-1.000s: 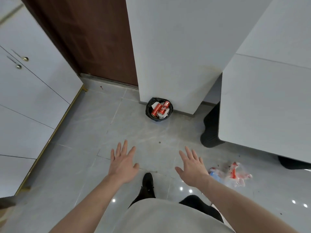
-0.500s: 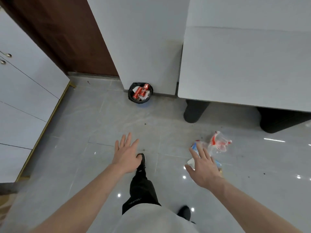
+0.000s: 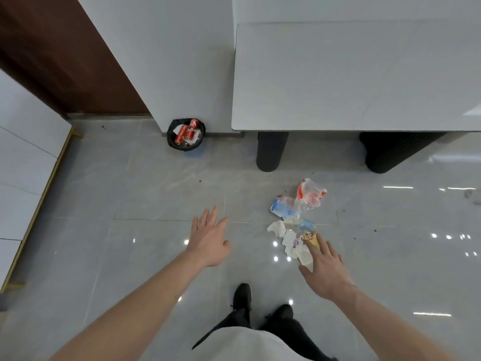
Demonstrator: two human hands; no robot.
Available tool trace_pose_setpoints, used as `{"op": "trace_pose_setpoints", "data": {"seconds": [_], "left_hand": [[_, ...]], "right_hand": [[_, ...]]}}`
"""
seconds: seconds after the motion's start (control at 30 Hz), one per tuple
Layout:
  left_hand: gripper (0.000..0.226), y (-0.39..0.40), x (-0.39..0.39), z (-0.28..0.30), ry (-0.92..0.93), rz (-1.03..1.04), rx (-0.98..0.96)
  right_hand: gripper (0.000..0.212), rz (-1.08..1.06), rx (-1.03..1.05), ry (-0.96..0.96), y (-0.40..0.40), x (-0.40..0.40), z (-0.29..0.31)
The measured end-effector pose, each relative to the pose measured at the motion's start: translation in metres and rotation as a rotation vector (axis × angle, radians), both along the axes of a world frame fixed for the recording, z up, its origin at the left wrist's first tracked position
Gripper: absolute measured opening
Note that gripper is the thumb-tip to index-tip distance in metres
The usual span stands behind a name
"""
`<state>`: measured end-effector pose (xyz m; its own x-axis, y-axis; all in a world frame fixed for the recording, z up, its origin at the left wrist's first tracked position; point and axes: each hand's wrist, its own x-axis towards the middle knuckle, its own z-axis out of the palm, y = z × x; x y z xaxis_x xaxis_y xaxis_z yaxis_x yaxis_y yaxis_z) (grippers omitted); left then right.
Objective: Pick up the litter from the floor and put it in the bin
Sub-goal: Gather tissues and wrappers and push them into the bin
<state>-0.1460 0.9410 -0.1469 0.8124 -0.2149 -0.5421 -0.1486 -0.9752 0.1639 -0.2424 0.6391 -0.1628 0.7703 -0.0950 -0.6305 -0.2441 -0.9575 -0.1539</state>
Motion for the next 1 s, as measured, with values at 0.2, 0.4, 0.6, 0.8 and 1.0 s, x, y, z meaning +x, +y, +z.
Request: {"op": "trace_pose_setpoints", "data": {"seconds": [0.2, 0.4, 0.6, 0.8, 1.0], "left_hand": [[0.068, -0.034, -0.028, -0.008, 0.016, 0.058, -0.027], [0.067, -0.109, -0.062, -0.021, 0.059, 0.073, -0.006], [0.068, -0.217, -0.105, -0.028, 0.066, 0.288, -0.015], [0.068, -0.295, -0.146, -0.029, 0.11, 0.432, -0.07], [0.067, -0.31, -0.141, -0.057, 0.201, 0.446, -0.059]], "right_hand": [[0.077, -0.033, 0.001, 0.01, -0.044, -0.015, 0.007], [0.076, 0.009, 0.037, -0.023, -0.119, -0.017, 0.01], [0.075, 0.155, 0.036, 0.008, -0.225, -0.027, 0.0], [0.075, 0.246, 0.01, 0.107, -0.295, -0.025, -0.015], [0.074, 0.28, 0.031, 0.135, -0.305, 0.015, -0.031]]}}
